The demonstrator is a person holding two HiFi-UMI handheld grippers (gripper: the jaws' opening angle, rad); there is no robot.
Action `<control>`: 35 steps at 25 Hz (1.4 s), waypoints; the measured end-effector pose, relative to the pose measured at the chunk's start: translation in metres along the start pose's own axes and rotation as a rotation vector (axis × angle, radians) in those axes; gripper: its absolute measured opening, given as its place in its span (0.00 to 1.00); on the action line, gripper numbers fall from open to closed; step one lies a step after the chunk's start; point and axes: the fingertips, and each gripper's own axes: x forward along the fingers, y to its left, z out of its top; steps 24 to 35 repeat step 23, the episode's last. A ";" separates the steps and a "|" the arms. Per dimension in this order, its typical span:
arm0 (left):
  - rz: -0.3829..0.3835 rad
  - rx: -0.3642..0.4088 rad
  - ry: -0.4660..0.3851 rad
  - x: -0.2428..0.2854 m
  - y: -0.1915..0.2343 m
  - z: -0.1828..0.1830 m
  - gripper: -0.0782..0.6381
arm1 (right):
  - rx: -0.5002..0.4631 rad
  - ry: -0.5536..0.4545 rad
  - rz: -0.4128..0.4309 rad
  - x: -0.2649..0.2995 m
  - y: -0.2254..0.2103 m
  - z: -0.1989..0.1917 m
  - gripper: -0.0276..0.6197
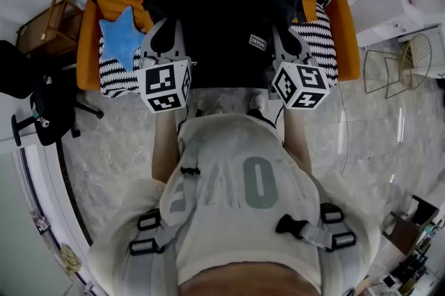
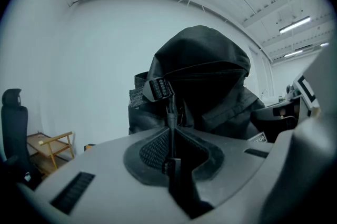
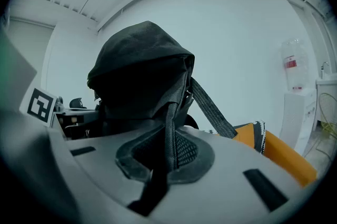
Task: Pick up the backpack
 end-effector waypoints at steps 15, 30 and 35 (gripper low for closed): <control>0.023 -0.006 -0.018 0.013 -0.029 0.005 0.18 | -0.001 -0.009 0.013 -0.003 -0.033 0.006 0.09; 0.019 0.001 -0.032 0.026 -0.037 0.008 0.18 | 0.002 -0.016 0.012 0.003 -0.048 0.008 0.09; 0.019 0.001 -0.032 0.026 -0.037 0.008 0.18 | 0.002 -0.016 0.012 0.003 -0.048 0.008 0.09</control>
